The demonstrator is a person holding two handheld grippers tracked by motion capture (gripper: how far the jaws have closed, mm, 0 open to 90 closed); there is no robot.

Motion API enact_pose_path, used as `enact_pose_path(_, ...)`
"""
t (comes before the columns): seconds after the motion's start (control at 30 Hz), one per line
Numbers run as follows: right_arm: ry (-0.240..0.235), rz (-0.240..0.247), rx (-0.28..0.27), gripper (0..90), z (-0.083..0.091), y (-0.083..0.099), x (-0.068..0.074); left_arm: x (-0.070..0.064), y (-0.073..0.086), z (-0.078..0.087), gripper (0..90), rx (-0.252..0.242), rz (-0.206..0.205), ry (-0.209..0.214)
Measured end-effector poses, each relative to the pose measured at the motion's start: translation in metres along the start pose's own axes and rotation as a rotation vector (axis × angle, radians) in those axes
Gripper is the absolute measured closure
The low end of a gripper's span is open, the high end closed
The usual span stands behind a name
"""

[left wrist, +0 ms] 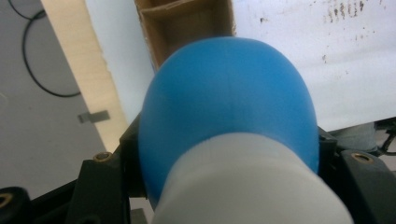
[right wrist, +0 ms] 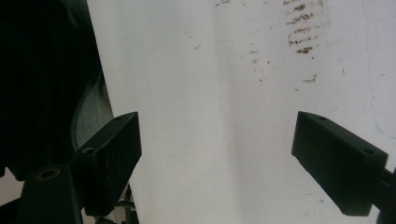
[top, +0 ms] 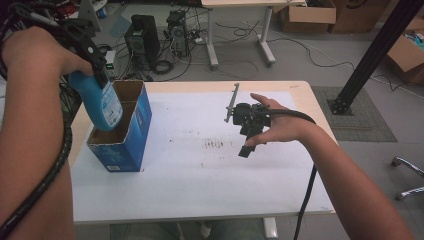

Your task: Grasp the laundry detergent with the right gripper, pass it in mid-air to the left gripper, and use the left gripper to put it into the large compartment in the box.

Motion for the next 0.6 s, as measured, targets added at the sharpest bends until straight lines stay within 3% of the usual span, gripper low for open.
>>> enact_pose_path(0.6, 0.0, -0.009, 0.012, 15.6, -0.006, 0.005, 0.0, -0.012, -0.009, -0.091, 38.4, 0.051, 0.018, -0.006)
Point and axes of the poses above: each handheld gripper's, and its own axes: z roughly backward along the jaws, y roughly out of its underside, x roughly to its left, the point moved 5 cm from there along -z, roughly forward along the jaws, and after that the axes turned 15 degrees about -y, right-handed, at the moved point
